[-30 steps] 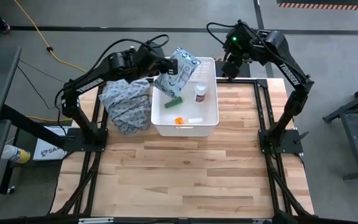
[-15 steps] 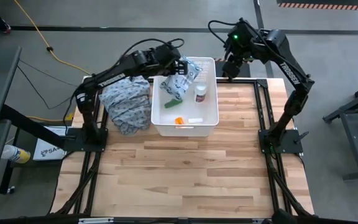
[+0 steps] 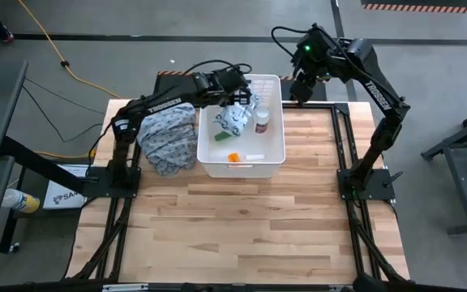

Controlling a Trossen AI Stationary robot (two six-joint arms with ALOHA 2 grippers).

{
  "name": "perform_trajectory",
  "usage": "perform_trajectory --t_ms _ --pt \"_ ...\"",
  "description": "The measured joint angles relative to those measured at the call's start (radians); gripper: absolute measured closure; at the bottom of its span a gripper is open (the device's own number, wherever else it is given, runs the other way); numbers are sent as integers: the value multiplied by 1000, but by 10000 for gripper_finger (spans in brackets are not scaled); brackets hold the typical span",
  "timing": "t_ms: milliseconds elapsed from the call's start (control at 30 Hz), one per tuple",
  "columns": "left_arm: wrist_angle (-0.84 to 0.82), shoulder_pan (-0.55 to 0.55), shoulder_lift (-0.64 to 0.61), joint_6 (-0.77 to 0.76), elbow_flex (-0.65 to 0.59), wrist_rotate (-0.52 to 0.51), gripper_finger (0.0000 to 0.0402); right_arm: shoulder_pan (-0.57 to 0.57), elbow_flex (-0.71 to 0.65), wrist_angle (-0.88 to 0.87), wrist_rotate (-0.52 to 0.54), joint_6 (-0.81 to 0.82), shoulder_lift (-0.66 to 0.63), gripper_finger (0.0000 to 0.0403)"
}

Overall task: Pick & place medical supplies in basket/bin
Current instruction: Put the mailer bag into the white bin

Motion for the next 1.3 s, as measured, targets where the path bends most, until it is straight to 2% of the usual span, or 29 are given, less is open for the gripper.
perform_trajectory --t_ms 167,467,733,1300 --pt "-26 8 37 -14 1 -10 380 0 0 0 -45 -1 0 256" --pt "-25 25 95 -15 1 2 380 0 0 0 -55 0 0 249" --pt "-23 50 96 -2 1 7 380 0 0 0 -121 -2 0 253" --pt "-21 57 123 41 -7 8 380 0 0 3 -121 -2 0 248"
